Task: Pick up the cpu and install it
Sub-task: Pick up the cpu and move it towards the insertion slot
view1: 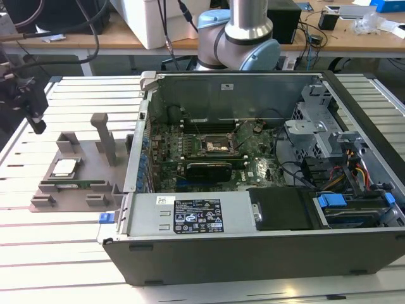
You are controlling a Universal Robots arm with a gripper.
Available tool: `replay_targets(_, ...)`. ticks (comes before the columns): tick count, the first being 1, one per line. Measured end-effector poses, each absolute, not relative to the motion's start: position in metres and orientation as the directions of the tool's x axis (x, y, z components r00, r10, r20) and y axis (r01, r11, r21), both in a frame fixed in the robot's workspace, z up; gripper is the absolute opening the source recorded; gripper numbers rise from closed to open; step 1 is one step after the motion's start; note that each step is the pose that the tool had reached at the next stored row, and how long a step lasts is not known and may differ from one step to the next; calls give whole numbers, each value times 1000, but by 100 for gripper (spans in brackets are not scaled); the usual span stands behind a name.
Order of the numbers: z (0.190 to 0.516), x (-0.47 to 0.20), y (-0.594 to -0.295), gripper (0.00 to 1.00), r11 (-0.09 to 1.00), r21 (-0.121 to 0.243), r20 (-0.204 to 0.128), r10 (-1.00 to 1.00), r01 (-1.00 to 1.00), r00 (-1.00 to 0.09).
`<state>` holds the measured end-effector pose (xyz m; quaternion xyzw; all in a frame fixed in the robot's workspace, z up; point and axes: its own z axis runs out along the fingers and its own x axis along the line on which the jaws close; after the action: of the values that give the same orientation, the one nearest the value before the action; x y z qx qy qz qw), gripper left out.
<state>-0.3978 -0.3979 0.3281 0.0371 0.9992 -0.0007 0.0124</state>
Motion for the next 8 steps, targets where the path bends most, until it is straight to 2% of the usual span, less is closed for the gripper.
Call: replay_targets(8, 313, -398, -398, 66, 997, -1, -25, 74, 74, -997)
